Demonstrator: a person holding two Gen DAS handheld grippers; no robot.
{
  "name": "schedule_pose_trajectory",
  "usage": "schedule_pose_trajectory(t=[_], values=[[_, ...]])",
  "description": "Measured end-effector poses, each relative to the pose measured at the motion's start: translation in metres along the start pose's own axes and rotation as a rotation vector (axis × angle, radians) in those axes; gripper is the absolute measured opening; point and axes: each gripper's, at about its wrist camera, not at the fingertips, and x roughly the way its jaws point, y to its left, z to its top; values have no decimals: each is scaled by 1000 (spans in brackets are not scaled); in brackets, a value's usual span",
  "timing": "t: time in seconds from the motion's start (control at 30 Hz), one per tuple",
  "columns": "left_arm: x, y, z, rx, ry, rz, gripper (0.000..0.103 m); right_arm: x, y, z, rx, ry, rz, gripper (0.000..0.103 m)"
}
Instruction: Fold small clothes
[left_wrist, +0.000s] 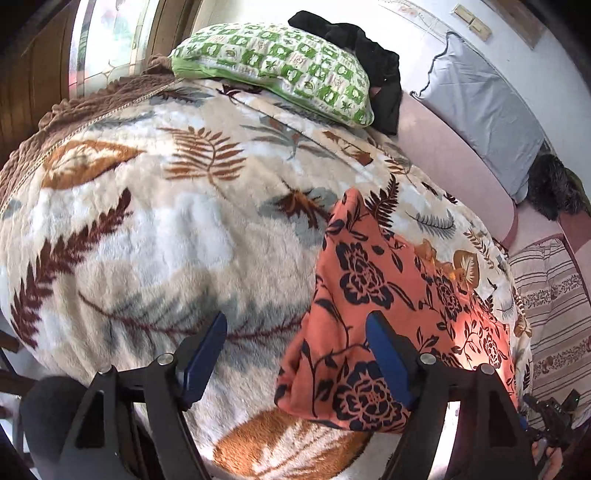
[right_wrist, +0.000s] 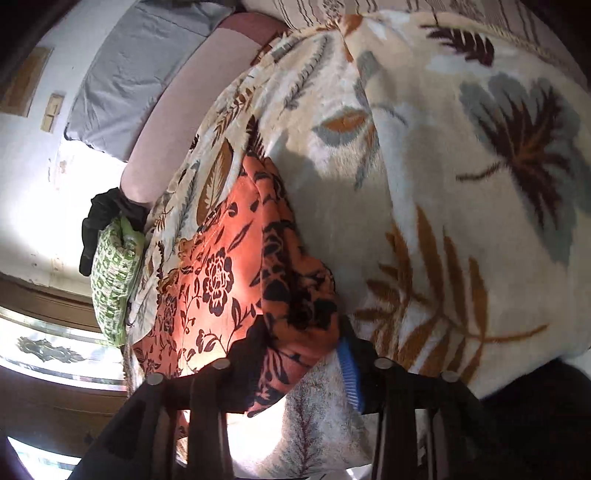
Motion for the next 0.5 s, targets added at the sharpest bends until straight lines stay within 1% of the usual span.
schedule_pose_trajectory(t=[0.03, 0.1, 0.17, 0.23, 0.27, 0.37, 0.4, 0.47, 0.5], values=[[4, 0, 8, 17, 12, -8, 78, -6, 7, 7, -36, -29, -21, 66], [14, -5, 22, 61, 16, -15, 78, -14, 25, 22, -114, -64, -30, 67], [25, -16, 34, 129, 18, -32, 78, -14, 38, 37, -172, -65, -21, 67], [39, -28, 45, 189, 33, -56, 78, 1, 51, 52, -220, -19, -5, 67], [48, -35, 50, 216, 46, -66, 78, 9, 54, 58, -238, -4, -12, 67], [71, -57, 63, 286, 70, -75, 78, 33, 62, 75, -287, 40, -7, 67], [80, -63, 66, 310, 80, -75, 77, 41, 64, 80, -291, 46, -12, 67], [98, -73, 72, 343, 105, -61, 69, 54, 68, 90, -310, 55, -22, 67], [107, -77, 74, 358, 122, -56, 63, 60, 70, 96, -319, 51, -33, 67]])
